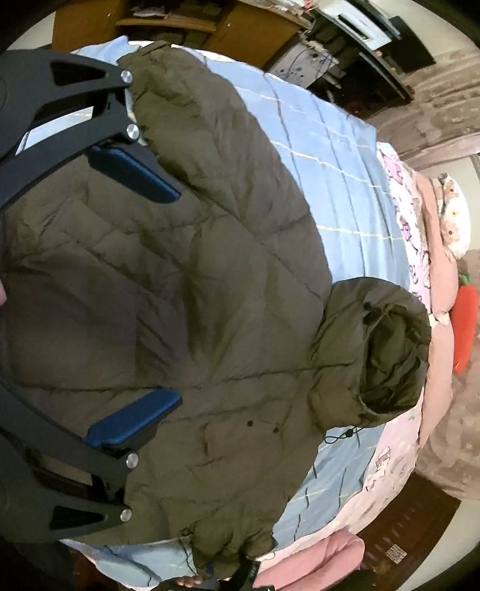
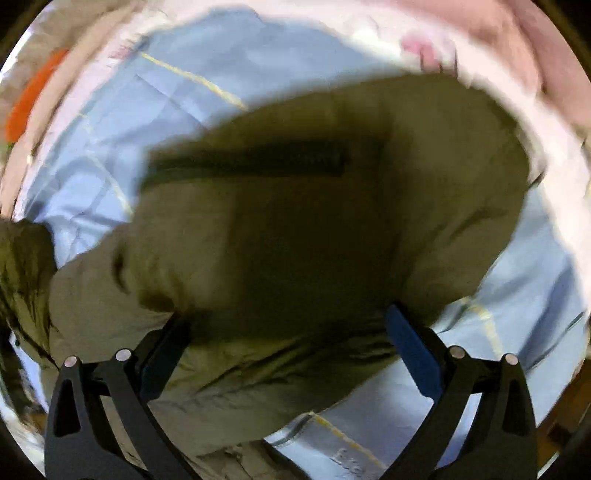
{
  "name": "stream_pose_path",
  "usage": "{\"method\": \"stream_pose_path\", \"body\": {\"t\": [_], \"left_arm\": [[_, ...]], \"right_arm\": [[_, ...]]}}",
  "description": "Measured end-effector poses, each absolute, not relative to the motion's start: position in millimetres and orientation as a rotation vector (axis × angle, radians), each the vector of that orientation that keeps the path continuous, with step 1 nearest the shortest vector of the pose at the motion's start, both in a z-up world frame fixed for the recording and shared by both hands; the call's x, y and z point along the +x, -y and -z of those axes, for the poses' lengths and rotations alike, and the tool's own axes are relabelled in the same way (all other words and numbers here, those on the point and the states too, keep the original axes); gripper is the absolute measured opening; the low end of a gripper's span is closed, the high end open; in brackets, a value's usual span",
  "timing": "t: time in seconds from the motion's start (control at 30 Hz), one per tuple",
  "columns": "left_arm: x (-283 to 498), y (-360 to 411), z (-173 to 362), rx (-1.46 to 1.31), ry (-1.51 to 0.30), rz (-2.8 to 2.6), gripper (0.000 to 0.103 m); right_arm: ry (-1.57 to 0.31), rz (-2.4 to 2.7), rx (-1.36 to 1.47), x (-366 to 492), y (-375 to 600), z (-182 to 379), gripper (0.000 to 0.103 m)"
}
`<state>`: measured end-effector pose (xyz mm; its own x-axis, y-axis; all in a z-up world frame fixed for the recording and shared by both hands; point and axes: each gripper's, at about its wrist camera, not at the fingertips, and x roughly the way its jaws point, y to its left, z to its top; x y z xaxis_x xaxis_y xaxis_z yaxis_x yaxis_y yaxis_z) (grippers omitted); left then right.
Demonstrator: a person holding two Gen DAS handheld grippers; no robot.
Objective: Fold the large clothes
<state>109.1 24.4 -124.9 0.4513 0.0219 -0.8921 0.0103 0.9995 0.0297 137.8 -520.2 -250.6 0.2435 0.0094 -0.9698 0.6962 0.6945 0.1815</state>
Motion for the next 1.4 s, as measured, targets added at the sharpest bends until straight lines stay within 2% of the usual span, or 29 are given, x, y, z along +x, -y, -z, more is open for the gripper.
{"method": "stream_pose_path", "body": {"t": [0.07, 0.17, 0.33, 0.43, 0.53, 0.57, 0.6, 0.63, 0.67, 0.73, 0.83, 0.9, 1.07, 1.17, 1.3, 1.33, 1.37, 1.4], "left_arm": [[110, -26, 124, 0.021, -1.113, 0.000, 0.101], [109, -25, 119, 0.010, -1.096, 0.000, 0.101], [114, -6, 118, 0.000, -1.093, 0.042, 0.101], [116, 12, 123, 0.044, -1.103, 0.065, 0.101], [120, 25, 130, 0.063, -1.114, 0.068, 0.101], [124, 29, 131, 0.051, -1.117, 0.064, 0.101], [130, 35, 132, 0.025, -1.114, 0.059, 0.101], [133, 39, 134, 0.001, -1.110, 0.053, 0.101], [137, 47, 137, -0.024, -1.109, 0.050, 0.101], [145, 72, 148, -0.012, -1.142, 0.081, 0.101], [149, 98, 166, 0.075, -1.211, 0.096, 0.101], [148, 98, 172, 0.074, -1.233, 0.102, 0.101], [155, 76, 164, -0.017, -1.221, 0.061, 0.101], [157, 61, 155, -0.035, -1.181, 0.020, 0.101], [156, 37, 141, -0.023, -1.116, -0.050, 0.101], [156, 30, 139, -0.020, -1.099, -0.070, 0.101], [157, 22, 136, -0.017, -1.086, -0.094, 0.101], [157, 15, 135, -0.019, -1.080, -0.108, 0.101]], "right_arm": [[-1.104, 0.520, 0.778, 117, 538, 218, 0.102], [-0.956, 0.570, 0.993, 74, 584, 208, 0.102], [-0.975, 0.622, 1.279, 21, 637, 268, 0.102], [-0.882, 0.586, 1.477, -3, 646, 289, 0.102], [-0.873, 0.549, 1.418, 3, 648, 285, 0.102], [-0.904, 0.570, 1.347, 9, 646, 282, 0.089], [-0.912, 0.586, 1.312, 12, 642, 282, 0.072], [-0.913, 0.591, 1.301, 17, 643, 284, 0.025], [-0.910, 0.599, 1.297, 17, 642, 282, 0.013], [-0.850, 0.607, 1.267, 15, 639, 268, 0.006], [-0.751, 0.593, 1.167, 19, 635, 235, 0.005], [-0.687, 0.529, 1.051, 25, 612, 188, 0.005], [-0.557, 0.103, 0.796, 51, 483, 60, 0.005], [-0.583, -0.161, 0.625, 67, 376, 25, 0.005], [-0.747, -0.411, 0.415, 85, 247, 41, 0.012], [-0.805, -0.456, 0.369, 89, 221, 52, 0.029], [-0.863, -0.498, 0.317, 91, 195, 64, 0.057], [-0.884, -0.498, 0.286, 91, 184, 69, 0.068]]}}
